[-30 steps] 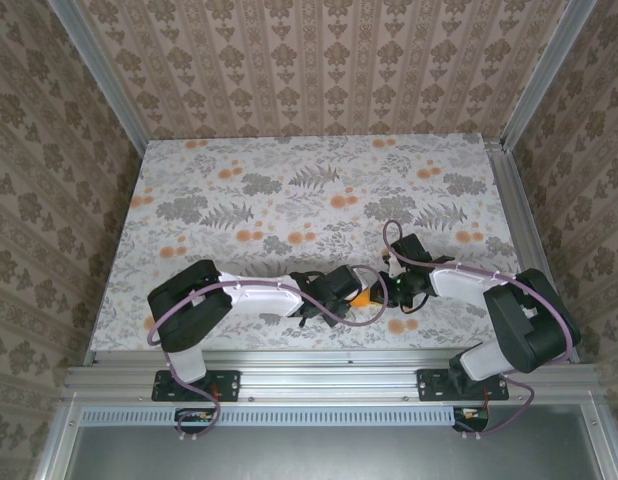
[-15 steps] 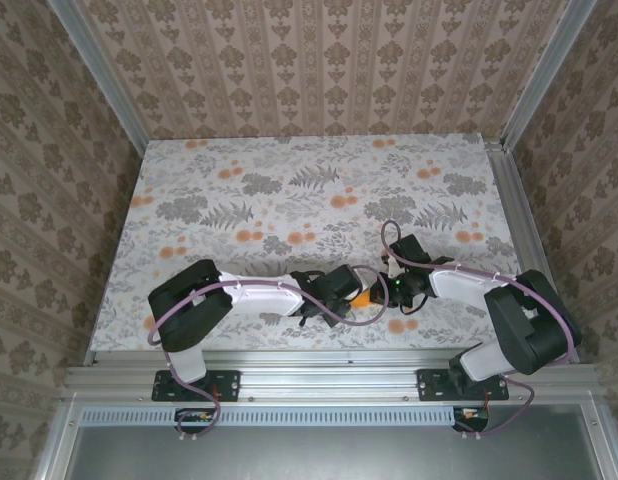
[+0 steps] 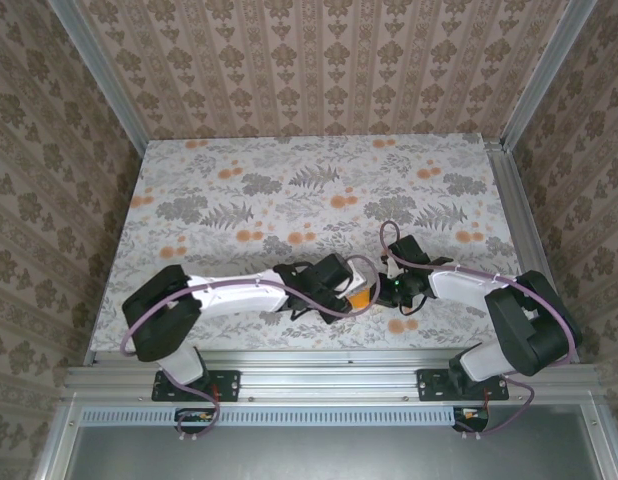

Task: Fold a paper plane with a square sheet of paper (pick it up from the middle)
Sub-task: Perform the fifth fold on the wing at the bottom-center of the table.

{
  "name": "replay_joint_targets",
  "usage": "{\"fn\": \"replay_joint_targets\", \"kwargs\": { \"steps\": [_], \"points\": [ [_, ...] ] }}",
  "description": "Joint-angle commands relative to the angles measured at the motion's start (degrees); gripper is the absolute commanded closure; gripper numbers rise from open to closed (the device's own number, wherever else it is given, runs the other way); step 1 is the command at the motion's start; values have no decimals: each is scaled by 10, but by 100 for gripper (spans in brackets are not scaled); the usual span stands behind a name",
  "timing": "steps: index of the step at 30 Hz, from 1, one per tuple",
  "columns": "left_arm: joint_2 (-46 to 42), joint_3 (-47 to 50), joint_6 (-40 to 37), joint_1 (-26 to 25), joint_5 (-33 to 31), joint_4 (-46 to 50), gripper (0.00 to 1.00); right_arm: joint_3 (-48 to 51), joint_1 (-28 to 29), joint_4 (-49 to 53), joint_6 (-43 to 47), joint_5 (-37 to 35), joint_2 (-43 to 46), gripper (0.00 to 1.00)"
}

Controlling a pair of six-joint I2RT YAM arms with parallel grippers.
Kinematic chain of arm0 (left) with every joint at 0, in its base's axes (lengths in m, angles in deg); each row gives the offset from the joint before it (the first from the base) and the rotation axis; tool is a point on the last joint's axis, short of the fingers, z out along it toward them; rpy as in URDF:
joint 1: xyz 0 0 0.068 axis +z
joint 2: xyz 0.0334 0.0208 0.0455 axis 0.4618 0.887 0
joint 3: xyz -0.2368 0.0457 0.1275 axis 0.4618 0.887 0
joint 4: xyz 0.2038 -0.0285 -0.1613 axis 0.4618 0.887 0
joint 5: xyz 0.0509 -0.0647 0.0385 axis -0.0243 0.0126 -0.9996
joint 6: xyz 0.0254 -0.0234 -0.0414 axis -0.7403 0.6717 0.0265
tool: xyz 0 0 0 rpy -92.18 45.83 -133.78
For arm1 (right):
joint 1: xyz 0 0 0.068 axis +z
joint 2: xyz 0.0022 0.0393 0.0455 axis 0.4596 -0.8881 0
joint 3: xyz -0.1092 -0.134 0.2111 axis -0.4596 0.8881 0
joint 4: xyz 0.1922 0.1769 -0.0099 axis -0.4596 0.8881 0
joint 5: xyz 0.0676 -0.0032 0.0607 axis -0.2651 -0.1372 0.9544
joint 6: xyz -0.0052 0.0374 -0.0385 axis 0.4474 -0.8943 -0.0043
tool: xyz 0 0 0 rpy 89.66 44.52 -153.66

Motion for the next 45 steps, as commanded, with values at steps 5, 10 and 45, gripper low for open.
{"fn": "replay_joint_targets", "kwargs": {
  "steps": [5,10,45],
  "points": [
    [-8,8,71,57,108,-48,72,35,6,104,4,-88,-26,100],
    [45,-3,120,71,152,-108,77,36,6,105,4,-87,-22,100],
    [142,-5,101,51,97,-105,94,41,6,98,3,-79,-12,100]
  ]
}}
